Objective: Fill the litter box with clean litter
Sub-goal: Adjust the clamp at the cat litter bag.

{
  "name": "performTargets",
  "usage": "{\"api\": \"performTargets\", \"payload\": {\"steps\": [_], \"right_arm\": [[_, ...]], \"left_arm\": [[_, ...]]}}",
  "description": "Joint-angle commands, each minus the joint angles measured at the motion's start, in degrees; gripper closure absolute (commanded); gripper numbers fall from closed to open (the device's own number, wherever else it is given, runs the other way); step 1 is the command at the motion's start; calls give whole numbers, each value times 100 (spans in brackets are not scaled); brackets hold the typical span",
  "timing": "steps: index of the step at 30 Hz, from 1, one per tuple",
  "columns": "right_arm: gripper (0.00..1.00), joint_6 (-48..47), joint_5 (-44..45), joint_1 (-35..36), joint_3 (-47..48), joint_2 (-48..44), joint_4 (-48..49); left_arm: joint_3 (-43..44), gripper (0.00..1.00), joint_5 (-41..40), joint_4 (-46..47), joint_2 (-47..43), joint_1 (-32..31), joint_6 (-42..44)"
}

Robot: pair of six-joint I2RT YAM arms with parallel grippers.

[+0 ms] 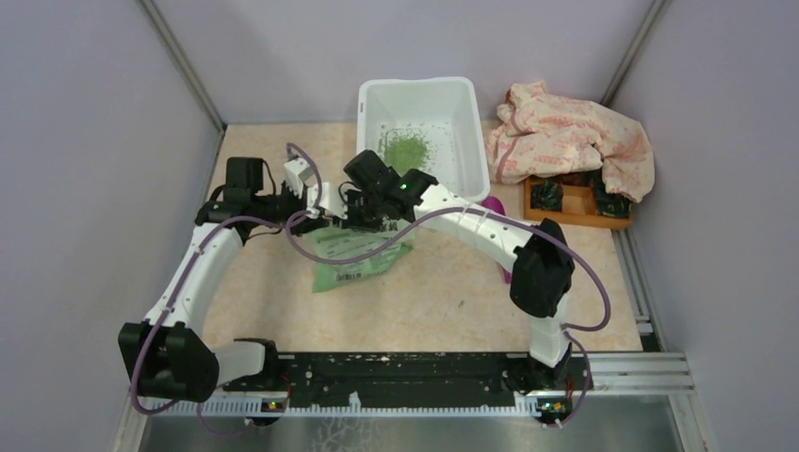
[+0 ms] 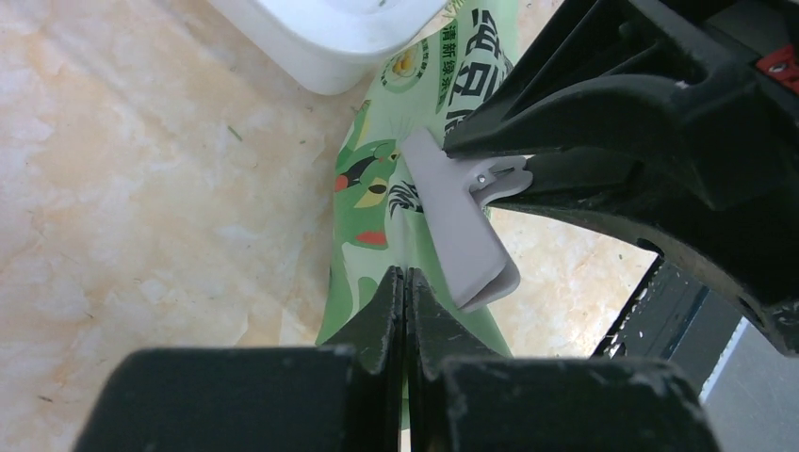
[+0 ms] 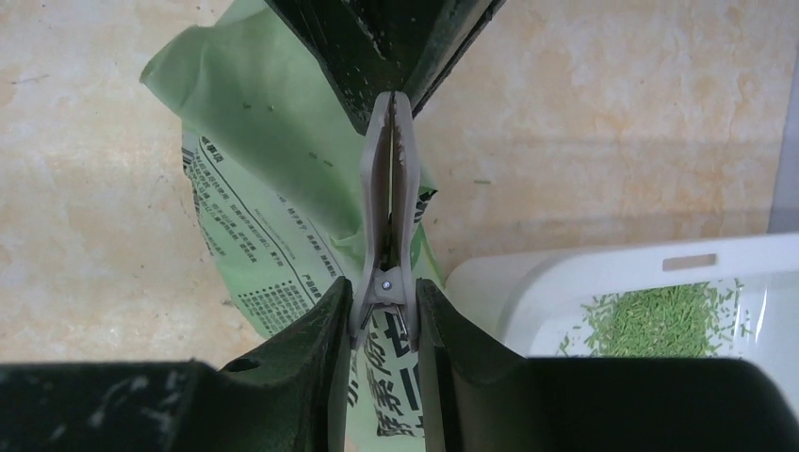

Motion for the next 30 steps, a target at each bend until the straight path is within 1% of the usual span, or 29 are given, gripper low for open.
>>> {"api": "performTargets", "payload": {"steps": [1, 3, 6, 10, 20, 23, 25, 27, 30], "right_arm": [[100, -176, 314, 163, 161, 286, 330], [100, -213, 624, 195, 540, 523, -20], [100, -92, 934, 201, 622, 507, 63], [100, -107, 1145, 195, 818, 616, -158], [100, -125, 1037, 87, 1152, 782, -602], [100, -153, 1108, 87, 1206, 825, -707], [100, -154, 1167, 87, 1193, 808, -738], [100, -133, 1168, 87, 1170, 786, -744], [100, -128, 1221, 89, 1097, 715, -752]], "left_arm": [[177, 100, 576, 436, -346, -40, -49], [164, 100, 567, 433, -408, -40, -53], [113, 100, 518, 433, -534, -40, -59], [67, 100, 512, 409, -709, -33, -90], [-37, 100, 453, 323, -1134, -35, -178], [-97, 100, 161, 340, -1175, -36, -261], [-154, 100, -45, 420, -1141, 23, -525], [-240, 100, -39, 608, -1059, 225, -936], [-396, 100, 382, 1053, -938, 702, -1683]]}}
